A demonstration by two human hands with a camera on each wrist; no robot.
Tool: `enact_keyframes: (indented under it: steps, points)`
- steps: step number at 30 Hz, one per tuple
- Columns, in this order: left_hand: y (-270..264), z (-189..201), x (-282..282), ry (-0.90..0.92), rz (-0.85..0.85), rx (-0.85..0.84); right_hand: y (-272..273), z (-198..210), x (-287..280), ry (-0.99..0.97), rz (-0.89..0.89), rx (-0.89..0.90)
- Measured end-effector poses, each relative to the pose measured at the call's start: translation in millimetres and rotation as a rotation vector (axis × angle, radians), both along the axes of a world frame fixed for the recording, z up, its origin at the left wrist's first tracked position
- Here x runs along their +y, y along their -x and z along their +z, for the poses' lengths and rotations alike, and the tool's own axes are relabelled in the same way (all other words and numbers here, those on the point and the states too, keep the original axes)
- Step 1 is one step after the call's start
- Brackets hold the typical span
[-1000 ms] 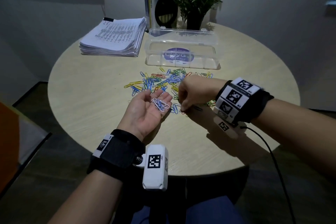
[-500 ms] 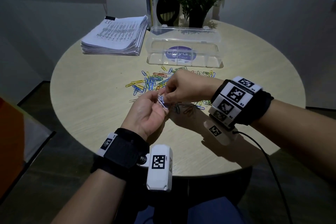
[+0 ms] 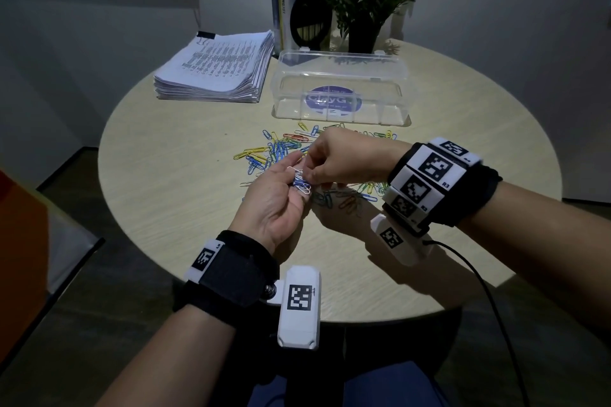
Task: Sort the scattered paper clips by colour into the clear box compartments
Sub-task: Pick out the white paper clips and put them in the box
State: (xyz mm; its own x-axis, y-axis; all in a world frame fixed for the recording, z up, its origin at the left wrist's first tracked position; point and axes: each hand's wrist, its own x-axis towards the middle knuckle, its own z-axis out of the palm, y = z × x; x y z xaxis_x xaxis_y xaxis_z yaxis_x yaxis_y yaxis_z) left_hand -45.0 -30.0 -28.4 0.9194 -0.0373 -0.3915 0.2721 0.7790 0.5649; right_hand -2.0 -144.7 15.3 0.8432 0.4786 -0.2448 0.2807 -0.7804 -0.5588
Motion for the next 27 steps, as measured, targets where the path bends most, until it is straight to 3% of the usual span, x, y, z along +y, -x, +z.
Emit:
enact_keyframes:
  steps: [11,15,17,21,27]
  points:
    - [-2.3,2.1,-0.4,0.057,0.053,-0.020,0.1,-3.7,2.2,-0.104,-0.064,0.052]
    - [-7.5,-2.0,5.7,0.078,0.167,0.051,-5.3,1.4,-1.8,-0.180,-0.146,0.058]
    - [-8.8,-2.5,10.6,0.090,0.208,0.081,-11.2,1.6,-5.5,-0.136,-0.209,-0.004]
    - [-7.7,-2.8,17.5,0.050,0.193,0.131,-17.0,-4.7,-10.3,0.111,-0.165,-0.115]
    - [-7.4,-4.8,23.4,0.043,0.211,0.163,-15.8,-13.5,-5.0,0.114,-0.024,-0.070]
